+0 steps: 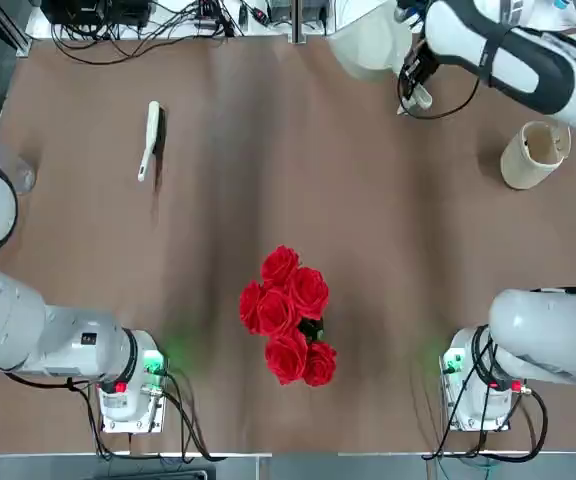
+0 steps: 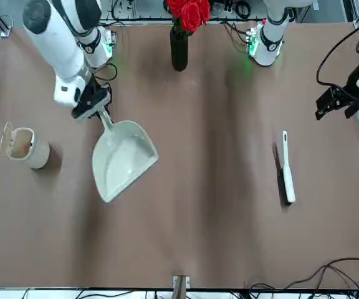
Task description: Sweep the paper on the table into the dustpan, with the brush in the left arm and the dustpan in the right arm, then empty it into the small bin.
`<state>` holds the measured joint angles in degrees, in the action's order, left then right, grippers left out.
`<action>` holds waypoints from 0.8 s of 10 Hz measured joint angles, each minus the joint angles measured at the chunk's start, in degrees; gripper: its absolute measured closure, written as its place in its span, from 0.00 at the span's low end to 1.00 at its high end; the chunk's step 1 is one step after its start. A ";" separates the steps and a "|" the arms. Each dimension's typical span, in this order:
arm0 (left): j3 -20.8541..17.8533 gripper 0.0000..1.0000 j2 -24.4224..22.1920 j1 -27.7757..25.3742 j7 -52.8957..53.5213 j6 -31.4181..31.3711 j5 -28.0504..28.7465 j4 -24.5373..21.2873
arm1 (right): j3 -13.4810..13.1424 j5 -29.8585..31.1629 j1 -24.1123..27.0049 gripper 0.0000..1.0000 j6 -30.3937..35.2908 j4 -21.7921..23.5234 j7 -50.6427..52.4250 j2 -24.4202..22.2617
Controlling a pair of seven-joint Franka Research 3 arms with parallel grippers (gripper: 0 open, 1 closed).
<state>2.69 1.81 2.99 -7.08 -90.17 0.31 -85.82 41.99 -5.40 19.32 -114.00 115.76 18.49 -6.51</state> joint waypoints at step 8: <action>-0.50 0.00 0.01 -0.59 0.10 0.00 0.00 -0.05 | 10.45 28.39 -2.96 0.67 -9.29 0.54 4.30 16.57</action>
<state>2.19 1.82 2.40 -6.98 -90.17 0.31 -85.87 52.44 22.99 16.35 -123.29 116.30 22.79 10.06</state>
